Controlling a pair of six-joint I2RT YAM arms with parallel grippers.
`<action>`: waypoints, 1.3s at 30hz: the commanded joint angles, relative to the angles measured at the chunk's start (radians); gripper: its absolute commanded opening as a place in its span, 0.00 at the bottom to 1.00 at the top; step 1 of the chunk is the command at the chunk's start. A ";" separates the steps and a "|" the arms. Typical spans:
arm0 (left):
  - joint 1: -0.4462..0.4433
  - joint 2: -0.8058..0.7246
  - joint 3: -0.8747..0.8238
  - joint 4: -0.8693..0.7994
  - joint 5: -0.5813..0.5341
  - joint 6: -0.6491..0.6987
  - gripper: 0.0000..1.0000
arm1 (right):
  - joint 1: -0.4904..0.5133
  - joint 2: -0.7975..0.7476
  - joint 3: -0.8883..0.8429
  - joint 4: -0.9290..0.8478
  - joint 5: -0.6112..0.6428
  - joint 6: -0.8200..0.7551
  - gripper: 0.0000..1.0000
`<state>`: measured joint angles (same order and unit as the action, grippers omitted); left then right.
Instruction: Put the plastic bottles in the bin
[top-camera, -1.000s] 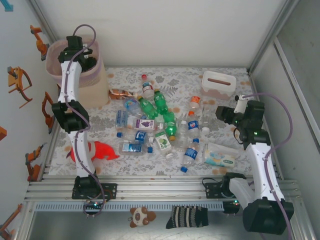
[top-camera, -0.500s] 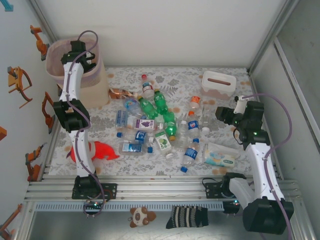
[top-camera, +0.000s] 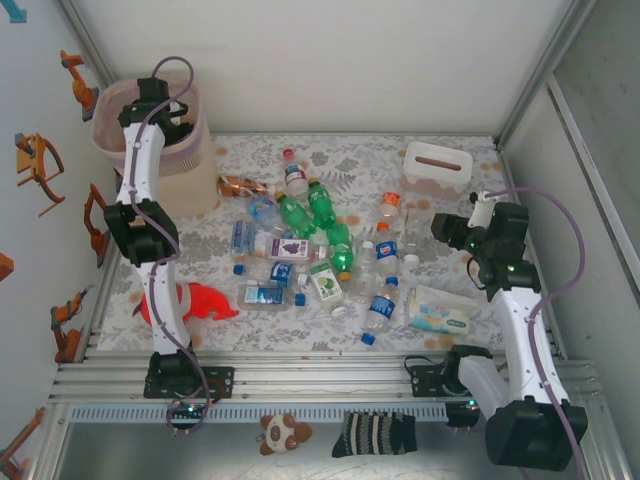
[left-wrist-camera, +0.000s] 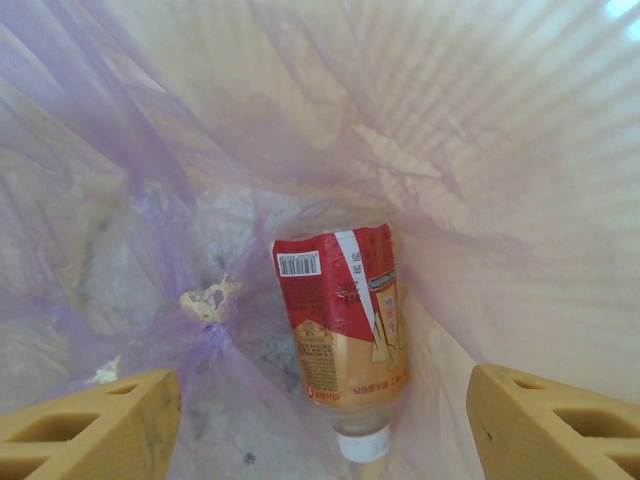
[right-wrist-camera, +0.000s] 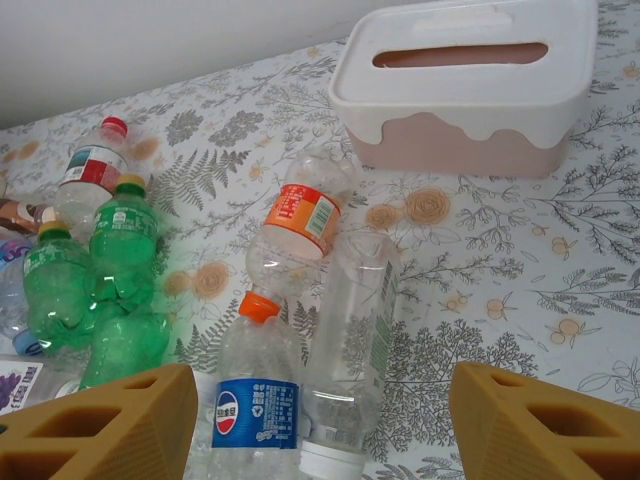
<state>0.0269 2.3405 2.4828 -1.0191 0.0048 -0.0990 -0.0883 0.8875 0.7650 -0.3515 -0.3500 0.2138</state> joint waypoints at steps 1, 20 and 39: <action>-0.004 -0.099 0.008 -0.024 0.014 0.013 0.74 | 0.006 -0.018 0.014 0.002 0.009 0.013 0.67; -0.110 -0.344 -0.101 -0.002 -0.048 0.020 0.73 | 0.006 -0.012 0.054 -0.022 0.003 -0.012 0.67; -0.246 -0.836 -0.742 0.204 -0.080 -0.058 0.74 | 0.006 -0.047 0.111 -0.126 -0.013 -0.063 0.67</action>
<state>-0.1993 1.5555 1.8179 -0.8684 -0.0685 -0.1192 -0.0883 0.8509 0.8509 -0.4591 -0.3508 0.1638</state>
